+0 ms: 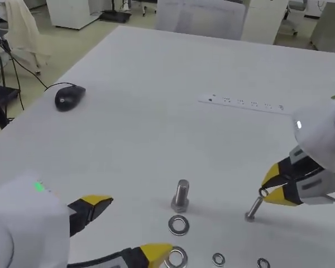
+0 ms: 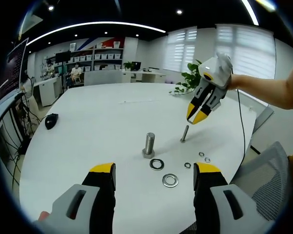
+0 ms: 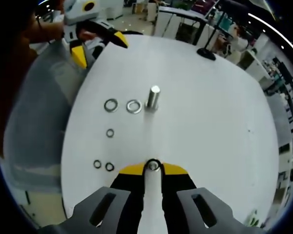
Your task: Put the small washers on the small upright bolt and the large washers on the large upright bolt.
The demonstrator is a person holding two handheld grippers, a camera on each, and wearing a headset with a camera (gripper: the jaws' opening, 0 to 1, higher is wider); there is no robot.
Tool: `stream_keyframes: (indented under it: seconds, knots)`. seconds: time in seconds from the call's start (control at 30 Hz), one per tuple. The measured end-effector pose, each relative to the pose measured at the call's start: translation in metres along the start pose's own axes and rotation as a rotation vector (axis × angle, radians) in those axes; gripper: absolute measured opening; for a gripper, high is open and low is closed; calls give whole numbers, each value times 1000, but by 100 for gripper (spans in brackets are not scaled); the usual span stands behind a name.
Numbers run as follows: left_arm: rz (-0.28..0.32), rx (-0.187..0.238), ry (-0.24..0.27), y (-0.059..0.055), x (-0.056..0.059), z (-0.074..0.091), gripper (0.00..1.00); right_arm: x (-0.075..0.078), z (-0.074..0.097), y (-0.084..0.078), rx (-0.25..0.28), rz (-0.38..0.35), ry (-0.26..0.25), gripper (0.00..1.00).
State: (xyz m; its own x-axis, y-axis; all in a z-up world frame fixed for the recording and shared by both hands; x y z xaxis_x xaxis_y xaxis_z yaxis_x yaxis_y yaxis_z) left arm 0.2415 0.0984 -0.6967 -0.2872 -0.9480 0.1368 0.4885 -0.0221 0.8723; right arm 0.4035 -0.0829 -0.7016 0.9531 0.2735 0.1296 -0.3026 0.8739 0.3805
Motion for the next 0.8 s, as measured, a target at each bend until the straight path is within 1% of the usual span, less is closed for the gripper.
stream_keyframes:
  seconds: [0.1, 0.13, 0.3, 0.37, 0.43, 0.5, 0.57, 0.63, 0.8]
  knots:
    - [10, -3, 0, -1, 0, 0, 66, 1, -3, -3, -15, -11, 10, 12]
    - [9, -7, -1, -1, 1, 0, 66, 1, -3, -3, -14, -6, 7, 12]
    - [10, -1, -8, 0, 2, 0, 66, 0, -5, -6, -20, -6, 13, 12]
    - [17, -8, -11, 0, 2, 0, 66, 0, -6, -6, -23, -3, 14, 12]
    - [14, 1, -11, 1, 2, 0, 66, 1, -7, -6, -23, -8, 17, 12]
    - [15, -1, -11, 1, 2, 0, 66, 1, -9, -7, -25, -7, 19, 12]
    - [19, -6, -13, 1, 3, 0, 66, 1, -11, -7, -28, -9, 24, 12]
    - [17, -1, -17, 1, 4, 0, 65, 1, -13, -8, -32, -5, 26, 12]
    - [21, -3, -25, 1, 5, -1, 66, 0, -21, -10, -37, -7, 37, 12]
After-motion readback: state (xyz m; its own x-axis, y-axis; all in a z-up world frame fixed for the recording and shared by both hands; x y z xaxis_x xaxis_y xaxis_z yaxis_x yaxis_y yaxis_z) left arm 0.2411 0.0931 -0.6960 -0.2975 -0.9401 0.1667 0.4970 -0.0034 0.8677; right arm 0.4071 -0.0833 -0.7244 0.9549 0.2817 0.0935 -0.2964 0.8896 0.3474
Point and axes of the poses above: the centre of the closed fingertips' face, and the gripper's own axes: z roughly backward along the fingers, x roughly to its right, y roughly out of its top, the point moved 5 cm from there along z, roughly backward along the fingers, and after that the axes turned 1 degree about y, right-handed, at the moved point
